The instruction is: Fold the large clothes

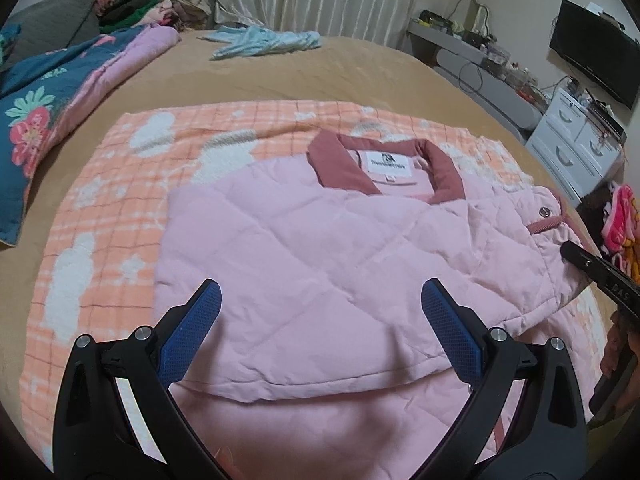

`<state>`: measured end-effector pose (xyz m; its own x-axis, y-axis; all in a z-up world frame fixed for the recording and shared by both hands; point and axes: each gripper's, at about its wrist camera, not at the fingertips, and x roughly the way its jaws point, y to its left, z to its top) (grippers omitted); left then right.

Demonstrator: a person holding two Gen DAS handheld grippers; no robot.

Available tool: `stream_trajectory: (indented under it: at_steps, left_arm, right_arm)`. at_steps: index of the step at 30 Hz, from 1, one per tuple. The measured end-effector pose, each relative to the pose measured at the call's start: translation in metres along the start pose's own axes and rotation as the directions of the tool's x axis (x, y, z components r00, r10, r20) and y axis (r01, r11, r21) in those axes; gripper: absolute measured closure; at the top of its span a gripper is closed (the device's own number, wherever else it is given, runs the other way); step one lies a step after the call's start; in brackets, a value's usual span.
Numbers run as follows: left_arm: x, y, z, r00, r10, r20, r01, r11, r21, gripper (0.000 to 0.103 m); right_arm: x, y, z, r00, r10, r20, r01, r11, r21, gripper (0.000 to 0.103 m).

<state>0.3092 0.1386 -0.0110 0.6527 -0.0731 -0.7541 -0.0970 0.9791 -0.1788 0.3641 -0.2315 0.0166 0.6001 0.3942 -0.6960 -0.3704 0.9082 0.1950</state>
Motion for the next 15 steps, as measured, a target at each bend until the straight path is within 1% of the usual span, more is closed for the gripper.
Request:
stream_trajectory:
  at_steps: [1, 3, 4, 5, 6, 7, 8, 10, 11, 15]
  left_arm:
    - [0.003, -0.002, -0.001, 1.0, -0.003, -0.007, 0.003, 1.0, 0.001, 0.009]
    - [0.007, -0.006, -0.003, 1.0, -0.008, -0.018, 0.008, 1.0, 0.003, 0.009]
    - [0.008, -0.007, -0.004, 1.0, -0.01, -0.023, 0.01, 1.0, 0.005, 0.009]
    - [0.009, -0.008, -0.004, 1.0, -0.011, -0.027, 0.011, 1.0, 0.007, 0.009]
    - [0.011, -0.01, -0.005, 0.999, -0.012, -0.031, 0.012, 1.0, 0.012, 0.009]
    - [0.011, -0.011, -0.006, 0.999, -0.005, -0.034, 0.006, 1.0, 0.02, 0.009]
    - [0.012, -0.014, -0.007, 0.999, 0.017, -0.031, -0.016, 0.999, 0.043, 0.009]
    - [0.011, -0.018, -0.008, 0.999, 0.032, -0.018, -0.03, 0.997, 0.076, 0.009]
    - [0.012, -0.019, -0.008, 0.999, 0.027, -0.023, -0.025, 0.996, 0.083, 0.009]
    - [0.022, -0.01, -0.007, 0.998, 0.006, -0.061, -0.003, 0.999, 0.041, 0.009]
  right_arm:
    - [0.001, 0.0, -0.001, 1.0, -0.005, -0.006, 0.005, 1.0, -0.002, 0.066]
    - [0.001, -0.001, -0.004, 1.0, -0.02, -0.014, 0.02, 1.0, 0.001, 0.052]
    - [0.002, -0.001, -0.004, 1.0, -0.025, -0.017, 0.025, 1.0, 0.003, 0.048]
    - [0.002, -0.003, -0.006, 0.999, -0.044, -0.025, 0.044, 0.999, 0.006, 0.038]
    - [0.003, -0.004, -0.007, 0.997, -0.077, -0.03, 0.077, 0.997, 0.004, 0.035]
    - [0.004, -0.005, -0.008, 0.994, -0.1, -0.033, 0.1, 0.995, -0.002, 0.035]
    - [0.005, -0.006, -0.009, 0.992, -0.116, -0.039, 0.116, 0.993, -0.009, 0.035]
    - [0.004, -0.007, -0.009, 0.992, -0.118, -0.043, 0.118, 0.993, -0.007, 0.034]
    - [0.003, -0.007, -0.009, 0.993, -0.114, -0.042, 0.114, 0.993, -0.008, 0.033]
    - [-0.002, 0.005, -0.004, 0.995, -0.099, -0.022, 0.098, 0.994, -0.038, 0.023]
